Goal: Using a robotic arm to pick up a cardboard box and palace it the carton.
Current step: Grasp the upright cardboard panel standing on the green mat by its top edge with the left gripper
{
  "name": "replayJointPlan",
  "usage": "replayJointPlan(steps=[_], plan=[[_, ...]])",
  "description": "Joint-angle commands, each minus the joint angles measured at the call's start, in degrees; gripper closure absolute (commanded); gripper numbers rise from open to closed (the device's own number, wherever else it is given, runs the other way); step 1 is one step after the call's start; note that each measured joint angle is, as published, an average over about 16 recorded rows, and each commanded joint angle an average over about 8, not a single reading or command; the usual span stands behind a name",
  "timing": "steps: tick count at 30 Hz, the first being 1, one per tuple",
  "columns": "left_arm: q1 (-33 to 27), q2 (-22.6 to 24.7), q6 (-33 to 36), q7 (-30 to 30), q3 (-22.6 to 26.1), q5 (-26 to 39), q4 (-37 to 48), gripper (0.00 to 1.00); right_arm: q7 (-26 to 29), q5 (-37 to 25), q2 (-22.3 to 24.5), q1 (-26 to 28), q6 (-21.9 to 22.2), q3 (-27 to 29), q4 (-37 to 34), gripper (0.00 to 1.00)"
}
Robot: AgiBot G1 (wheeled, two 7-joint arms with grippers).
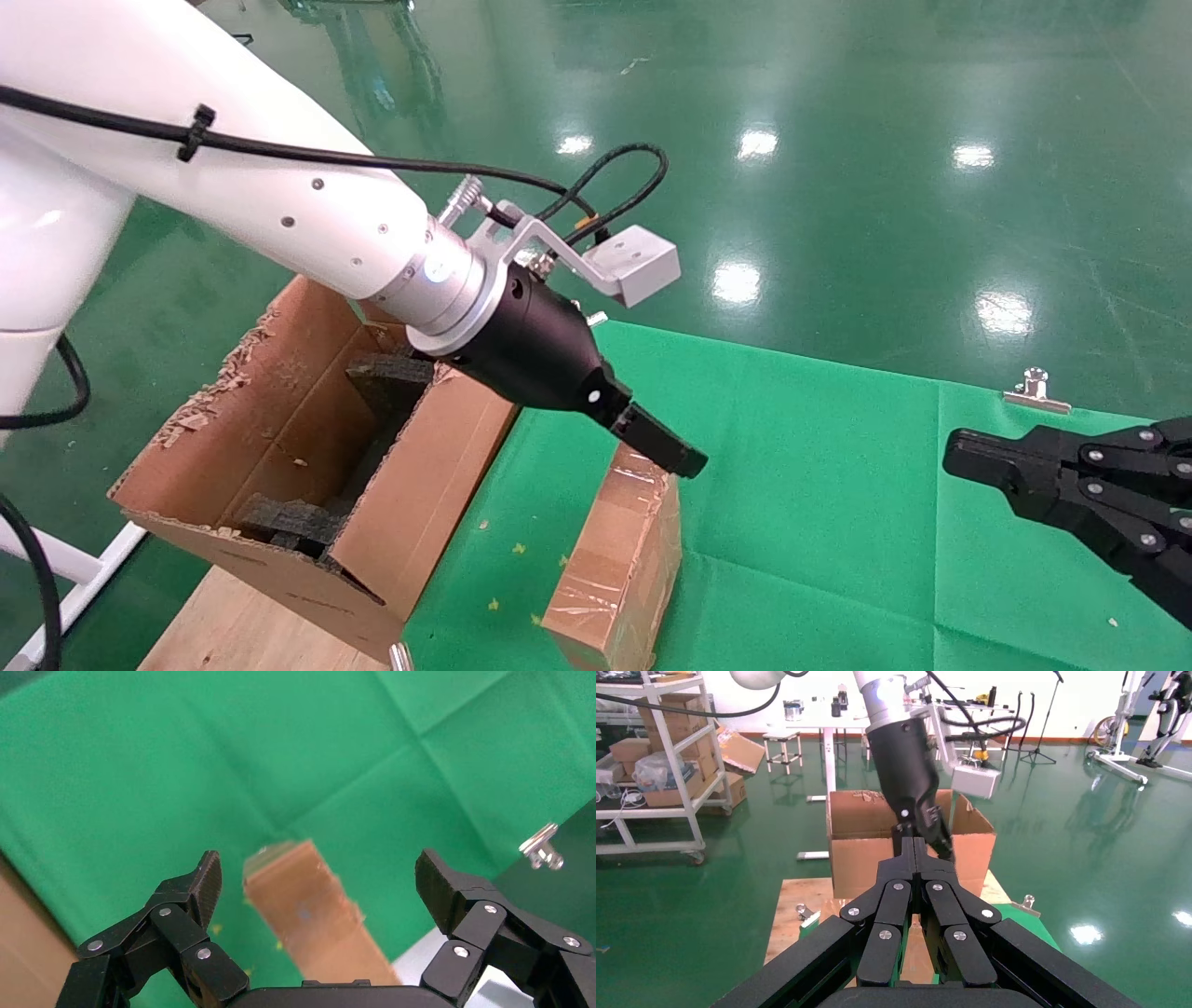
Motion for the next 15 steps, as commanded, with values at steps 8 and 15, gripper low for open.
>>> replayJointPlan(steps=[8,15], plan=[[-1.4,0.5,-0.9,-2.5,8.0,-1.5,-0.1,0.0,0.0,0.0,0.0,0.0,0.0,0.0,0.0,1.0],[-1.8,2.1,-1.4,-2.9,11.8,-1.4,0.0,0.0,0.0,0.0,0.0,0.0,0.0,0.0,0.0,1.0]])
